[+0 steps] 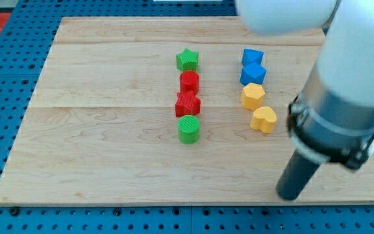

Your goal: Separate the blue cube and the blue triangle

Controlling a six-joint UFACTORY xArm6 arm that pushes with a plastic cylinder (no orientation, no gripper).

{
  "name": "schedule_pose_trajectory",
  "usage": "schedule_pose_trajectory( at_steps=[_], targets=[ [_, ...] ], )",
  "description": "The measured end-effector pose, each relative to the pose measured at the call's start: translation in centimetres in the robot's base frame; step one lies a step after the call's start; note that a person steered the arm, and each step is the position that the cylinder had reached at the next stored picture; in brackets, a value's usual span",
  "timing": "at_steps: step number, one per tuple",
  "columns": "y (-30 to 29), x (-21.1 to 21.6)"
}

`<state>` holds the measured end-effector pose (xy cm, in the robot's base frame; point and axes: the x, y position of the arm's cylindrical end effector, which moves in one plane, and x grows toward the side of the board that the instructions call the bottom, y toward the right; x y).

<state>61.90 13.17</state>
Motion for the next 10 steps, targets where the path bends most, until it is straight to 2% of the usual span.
schedule_pose_trajectory(
  at_steps=[1,2,7,8,9,10],
  targets=[
    [-2.4,-0.5],
    [-2.4,-1.7],
    [-0.2,-1.7],
    [3.4,-1.7],
    [10.6,-3.1],
    [14.9,-5.9]
  ],
)
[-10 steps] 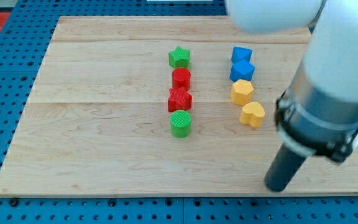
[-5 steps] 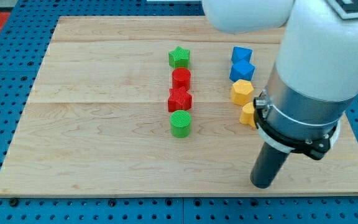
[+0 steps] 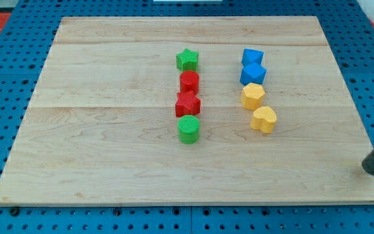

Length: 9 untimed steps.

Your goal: Separate the blue cube and the blue triangle

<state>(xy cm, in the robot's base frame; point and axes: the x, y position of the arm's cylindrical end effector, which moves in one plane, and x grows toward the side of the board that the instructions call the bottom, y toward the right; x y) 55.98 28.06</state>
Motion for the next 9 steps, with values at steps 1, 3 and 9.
schedule_pose_trajectory(
  at_steps=[1,3,9],
  targets=[
    [-1.2,-5.1],
    [-6.0,-14.4],
    [-14.3,-19.1]
  ],
)
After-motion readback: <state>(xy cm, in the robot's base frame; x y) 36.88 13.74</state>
